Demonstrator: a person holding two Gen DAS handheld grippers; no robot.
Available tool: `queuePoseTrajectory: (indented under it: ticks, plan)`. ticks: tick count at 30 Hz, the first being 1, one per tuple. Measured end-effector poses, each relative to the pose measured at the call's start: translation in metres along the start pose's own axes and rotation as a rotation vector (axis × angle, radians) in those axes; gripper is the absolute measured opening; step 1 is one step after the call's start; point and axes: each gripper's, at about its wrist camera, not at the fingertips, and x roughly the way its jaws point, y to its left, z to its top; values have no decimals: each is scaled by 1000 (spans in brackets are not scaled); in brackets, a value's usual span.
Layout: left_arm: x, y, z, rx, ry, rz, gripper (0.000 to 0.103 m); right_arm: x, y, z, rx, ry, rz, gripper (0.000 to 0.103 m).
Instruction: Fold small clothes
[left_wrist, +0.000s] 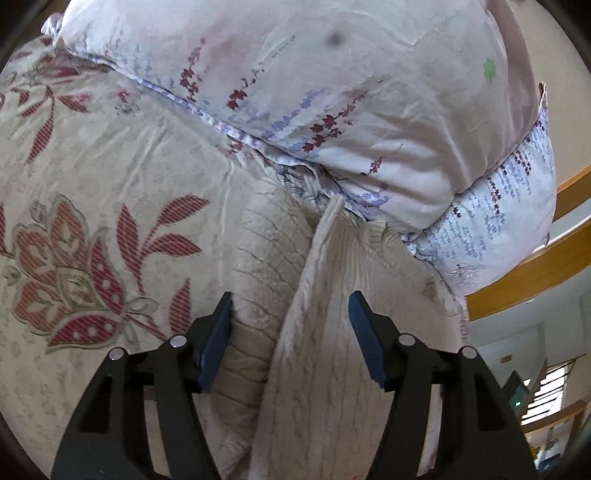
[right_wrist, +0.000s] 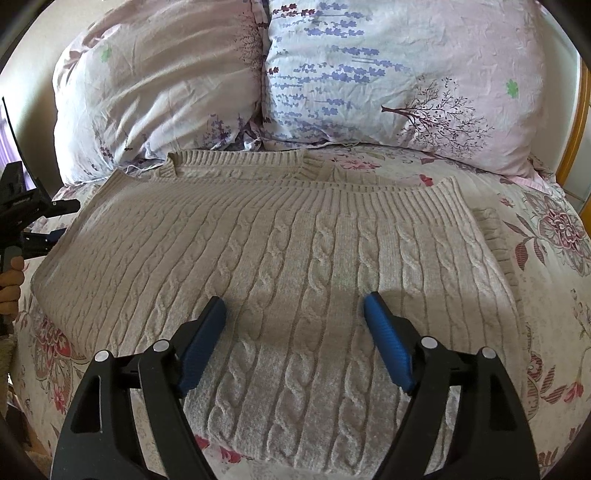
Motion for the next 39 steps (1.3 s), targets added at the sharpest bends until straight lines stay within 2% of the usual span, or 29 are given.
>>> queuePoseTrajectory:
  ticks: [5, 10, 14, 23, 26, 32, 35, 39]
  plan:
    - [6, -2, -2, -11, 17, -26, 52, 0, 1, 0, 2, -4, 4, 80]
    - [10, -1, -4, -32, 26, -32, 36, 0, 1, -1, 6, -6, 2, 81]
    - [11, 1, -3, -48, 32, -43, 30, 0, 1, -1, 6, -6, 3, 81]
    - [14, -3, -4, -44, 32, -28, 30, 0, 1, -1, 6, -8, 3, 81]
    - [12, -6, -6, -41, 22, -35, 24, -1, 1, 0, 17, -10, 5, 81]
    - [-3, -31, -5, -40, -15, -159, 19, -9, -9, 4, 94, -23, 66, 81]
    - [-10, -54, -5, -30, -29, -250, 18, -18, -18, 7, 151, -49, 123, 81]
    - [-7, -96, -8, -8, -36, -375, 17, -31, -28, 10, 186, -97, 139, 81]
